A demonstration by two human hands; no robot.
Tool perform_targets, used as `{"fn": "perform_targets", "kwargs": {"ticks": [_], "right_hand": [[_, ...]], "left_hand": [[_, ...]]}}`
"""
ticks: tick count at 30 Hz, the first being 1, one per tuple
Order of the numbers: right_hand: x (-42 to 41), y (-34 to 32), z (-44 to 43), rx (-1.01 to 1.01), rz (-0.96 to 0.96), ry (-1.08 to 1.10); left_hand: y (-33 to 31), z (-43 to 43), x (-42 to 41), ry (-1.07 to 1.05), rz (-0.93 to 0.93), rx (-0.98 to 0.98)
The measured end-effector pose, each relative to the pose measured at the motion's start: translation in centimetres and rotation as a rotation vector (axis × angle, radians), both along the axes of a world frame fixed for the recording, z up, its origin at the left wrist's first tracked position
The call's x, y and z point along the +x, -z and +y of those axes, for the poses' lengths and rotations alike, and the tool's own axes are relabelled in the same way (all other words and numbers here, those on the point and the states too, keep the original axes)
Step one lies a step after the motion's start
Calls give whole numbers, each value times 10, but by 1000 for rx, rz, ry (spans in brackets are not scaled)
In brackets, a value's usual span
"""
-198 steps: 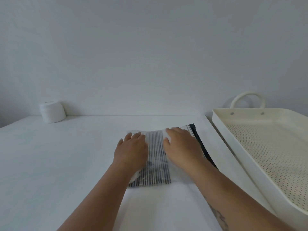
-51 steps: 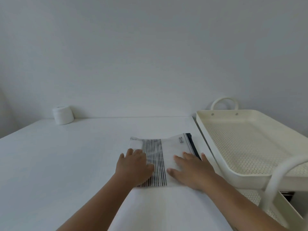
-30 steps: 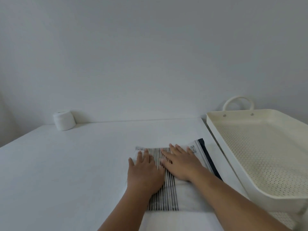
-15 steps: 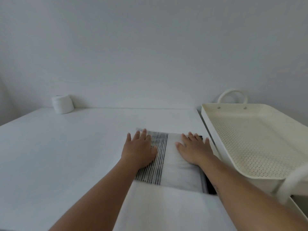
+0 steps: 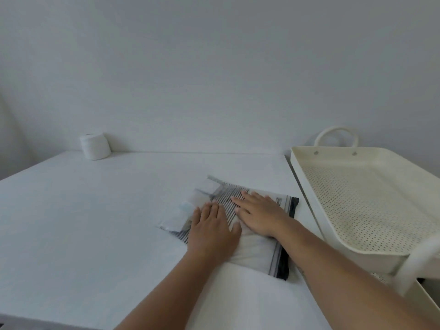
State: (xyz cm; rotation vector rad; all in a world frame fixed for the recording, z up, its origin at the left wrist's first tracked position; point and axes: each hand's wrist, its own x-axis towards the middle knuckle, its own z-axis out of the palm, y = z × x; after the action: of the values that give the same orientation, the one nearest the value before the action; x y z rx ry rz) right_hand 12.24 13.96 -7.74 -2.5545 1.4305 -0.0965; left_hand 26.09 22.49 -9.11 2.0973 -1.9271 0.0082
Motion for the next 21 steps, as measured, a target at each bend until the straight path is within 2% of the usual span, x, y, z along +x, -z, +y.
{"fn": "perform_targets", "kwargs": {"ticks": [4, 8, 14, 17, 19, 21], "right_hand": [[-16, -3, 2, 23, 45, 79], [-25, -4, 26, -1, 43, 175], [-26, -22, 53, -164, 119, 228], [-18, -28, 47, -248, -37, 218], [-9, -25, 41, -213, -123, 151], [0, -13, 38, -133, -80, 100]], "left_hand": [[-5, -13, 16, 180, -61, -7], [-18, -32, 37, 342, -184, 65], [-41, -51, 74, 271, -352, 117], [-41, -48, 66, 278, -203, 64], [-34, -43, 53, 249, -56, 68], [-22, -37, 42, 206, 5, 120]]}}
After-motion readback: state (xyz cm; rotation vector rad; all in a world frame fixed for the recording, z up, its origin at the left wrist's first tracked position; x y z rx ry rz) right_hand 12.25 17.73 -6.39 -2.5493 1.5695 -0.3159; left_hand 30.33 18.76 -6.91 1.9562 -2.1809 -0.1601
